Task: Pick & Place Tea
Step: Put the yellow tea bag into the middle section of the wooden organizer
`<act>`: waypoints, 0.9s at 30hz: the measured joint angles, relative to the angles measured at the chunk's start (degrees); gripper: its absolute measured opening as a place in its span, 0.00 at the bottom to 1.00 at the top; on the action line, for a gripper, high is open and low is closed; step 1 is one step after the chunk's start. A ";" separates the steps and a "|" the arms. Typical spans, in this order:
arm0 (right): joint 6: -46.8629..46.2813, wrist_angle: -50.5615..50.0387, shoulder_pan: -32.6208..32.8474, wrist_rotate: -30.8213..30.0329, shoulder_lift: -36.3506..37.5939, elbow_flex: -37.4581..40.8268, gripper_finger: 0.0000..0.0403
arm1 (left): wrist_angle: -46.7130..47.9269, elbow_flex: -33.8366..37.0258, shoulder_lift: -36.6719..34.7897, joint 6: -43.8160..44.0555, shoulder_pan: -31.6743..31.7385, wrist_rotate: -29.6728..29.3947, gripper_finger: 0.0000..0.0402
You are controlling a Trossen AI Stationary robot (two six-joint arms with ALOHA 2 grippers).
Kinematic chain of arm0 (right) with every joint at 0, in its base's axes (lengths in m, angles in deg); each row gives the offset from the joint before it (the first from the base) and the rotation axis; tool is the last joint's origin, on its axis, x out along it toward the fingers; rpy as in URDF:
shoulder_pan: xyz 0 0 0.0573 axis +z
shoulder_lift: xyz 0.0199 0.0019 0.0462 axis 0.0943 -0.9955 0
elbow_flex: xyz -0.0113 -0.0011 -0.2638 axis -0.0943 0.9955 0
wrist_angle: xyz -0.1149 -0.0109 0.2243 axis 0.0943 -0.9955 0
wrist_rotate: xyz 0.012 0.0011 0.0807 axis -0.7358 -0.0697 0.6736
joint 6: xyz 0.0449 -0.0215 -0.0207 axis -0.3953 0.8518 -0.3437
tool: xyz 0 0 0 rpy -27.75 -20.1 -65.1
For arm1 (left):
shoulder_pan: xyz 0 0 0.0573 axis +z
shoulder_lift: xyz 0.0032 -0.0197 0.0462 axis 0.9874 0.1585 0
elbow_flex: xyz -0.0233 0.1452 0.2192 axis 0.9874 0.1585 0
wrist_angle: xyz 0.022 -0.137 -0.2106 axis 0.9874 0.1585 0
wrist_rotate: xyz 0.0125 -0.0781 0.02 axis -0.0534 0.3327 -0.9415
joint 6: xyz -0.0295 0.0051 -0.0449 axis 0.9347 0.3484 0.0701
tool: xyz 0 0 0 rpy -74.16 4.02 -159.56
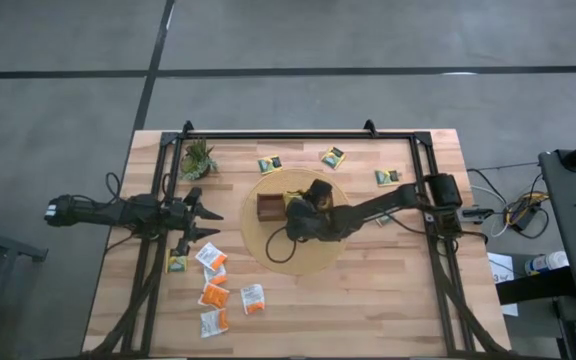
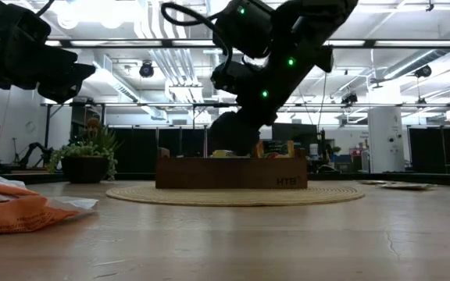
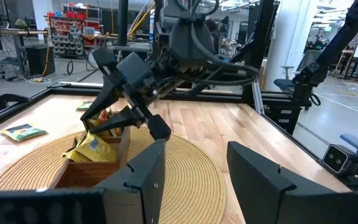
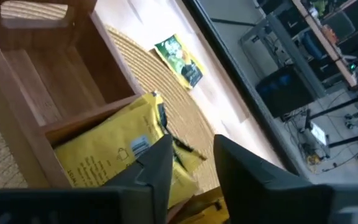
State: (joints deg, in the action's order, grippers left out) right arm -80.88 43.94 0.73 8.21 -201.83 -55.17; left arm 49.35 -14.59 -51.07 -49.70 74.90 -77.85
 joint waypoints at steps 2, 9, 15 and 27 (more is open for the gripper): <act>1.32 -0.60 0.26 -0.02 1.06 -0.11 0.32 | 0.01 0.00 0.00 0.02 0.02 0.00 0.42; 1.29 -8.92 1.38 -0.07 7.52 0.26 0.38 | 0.01 0.00 0.00 0.02 0.00 0.00 0.42; -5.07 -23.04 1.49 -0.03 13.00 0.75 0.37 | 0.01 0.00 0.00 0.02 0.00 0.00 0.42; -18.98 -43.13 1.49 0.10 21.16 6.37 0.32 | -0.01 0.00 0.00 0.01 0.01 0.00 0.42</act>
State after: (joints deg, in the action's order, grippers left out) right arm -99.86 0.81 2.23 8.31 -180.67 -48.80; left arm 49.34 -14.59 -51.07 -49.68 74.91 -77.85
